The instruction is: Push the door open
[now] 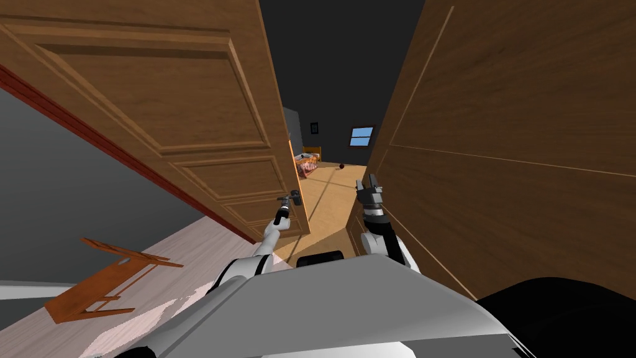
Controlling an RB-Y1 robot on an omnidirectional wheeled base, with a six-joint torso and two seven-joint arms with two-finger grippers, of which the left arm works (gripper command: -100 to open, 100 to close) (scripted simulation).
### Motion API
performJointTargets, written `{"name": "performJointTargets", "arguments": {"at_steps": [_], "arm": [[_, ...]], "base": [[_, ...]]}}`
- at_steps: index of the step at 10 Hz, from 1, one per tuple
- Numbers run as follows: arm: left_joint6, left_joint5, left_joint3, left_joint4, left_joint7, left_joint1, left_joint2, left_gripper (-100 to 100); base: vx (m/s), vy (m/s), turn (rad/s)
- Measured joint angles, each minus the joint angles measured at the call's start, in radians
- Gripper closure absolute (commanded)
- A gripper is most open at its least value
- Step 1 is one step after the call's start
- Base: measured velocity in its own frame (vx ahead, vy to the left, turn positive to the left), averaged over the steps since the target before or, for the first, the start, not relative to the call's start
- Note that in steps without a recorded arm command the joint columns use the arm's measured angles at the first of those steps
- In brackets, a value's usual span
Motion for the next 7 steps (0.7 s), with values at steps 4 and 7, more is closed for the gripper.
{"name": "performJointTargets", "arguments": {"at_steps": [4,7], "arm": [[0.008,0.003,0.046,-0.015,-0.075,0.0,-0.046,100],[0.003,0.008,0.09,-0.009,-0.136,-0.015,-0.083,100]], "base": [[0.182,-0.027,0.103],[0.189,-0.033,0.103]]}}
